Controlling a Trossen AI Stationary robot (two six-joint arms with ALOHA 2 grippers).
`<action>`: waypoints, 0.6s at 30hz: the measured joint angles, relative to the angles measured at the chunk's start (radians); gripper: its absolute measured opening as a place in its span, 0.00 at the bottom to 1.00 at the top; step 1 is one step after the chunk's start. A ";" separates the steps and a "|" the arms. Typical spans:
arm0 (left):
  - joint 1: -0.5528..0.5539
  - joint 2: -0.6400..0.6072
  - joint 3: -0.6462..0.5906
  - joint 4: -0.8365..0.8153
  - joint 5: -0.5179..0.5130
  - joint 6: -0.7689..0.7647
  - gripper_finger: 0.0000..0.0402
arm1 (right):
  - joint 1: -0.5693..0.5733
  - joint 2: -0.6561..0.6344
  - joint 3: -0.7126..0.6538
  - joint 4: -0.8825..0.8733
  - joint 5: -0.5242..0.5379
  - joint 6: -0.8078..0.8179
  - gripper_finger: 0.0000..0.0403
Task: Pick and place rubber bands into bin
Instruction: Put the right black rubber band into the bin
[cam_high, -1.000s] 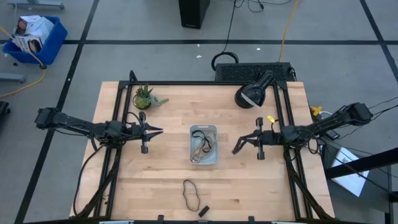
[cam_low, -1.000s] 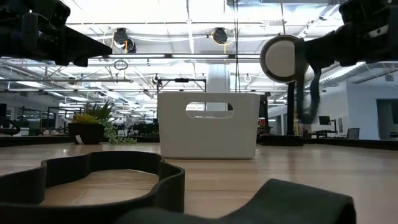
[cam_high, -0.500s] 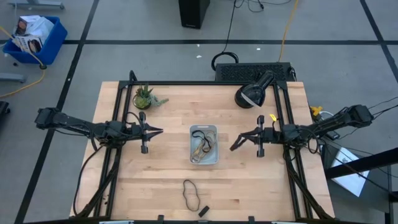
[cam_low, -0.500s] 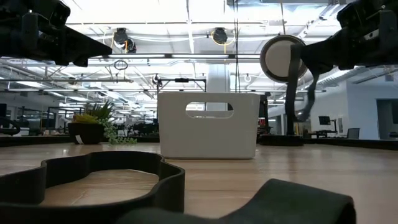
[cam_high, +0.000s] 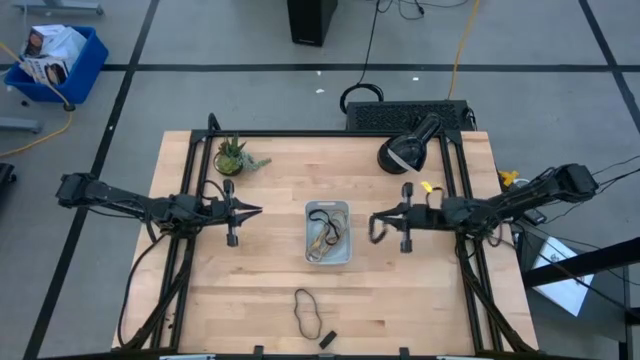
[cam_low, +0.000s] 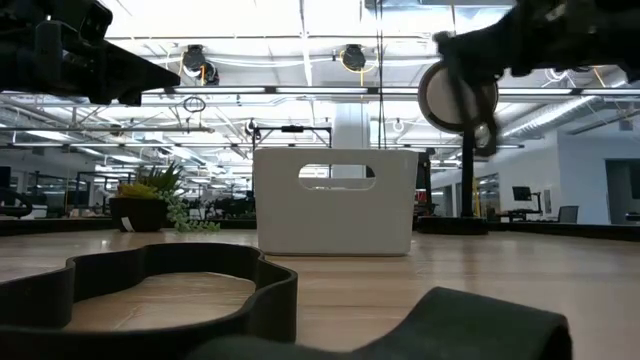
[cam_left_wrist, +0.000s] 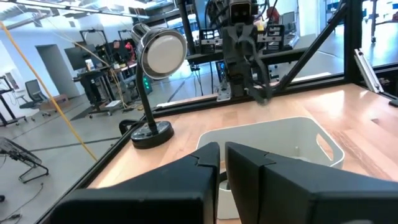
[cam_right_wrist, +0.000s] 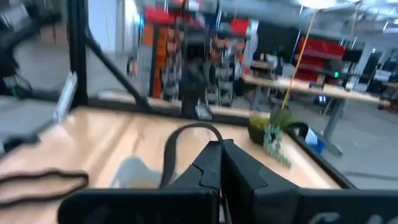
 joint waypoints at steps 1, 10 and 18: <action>0.000 0.000 0.000 0.000 0.000 0.000 0.08 | -0.007 0.038 0.028 -0.001 -0.019 -0.006 0.00; 0.000 0.000 0.000 0.000 0.000 -0.002 0.08 | -0.056 0.368 0.313 -0.039 -0.124 -0.061 0.00; 0.000 0.000 0.000 -0.004 0.000 -0.003 0.08 | -0.112 0.571 0.442 -0.110 -0.201 -0.061 0.00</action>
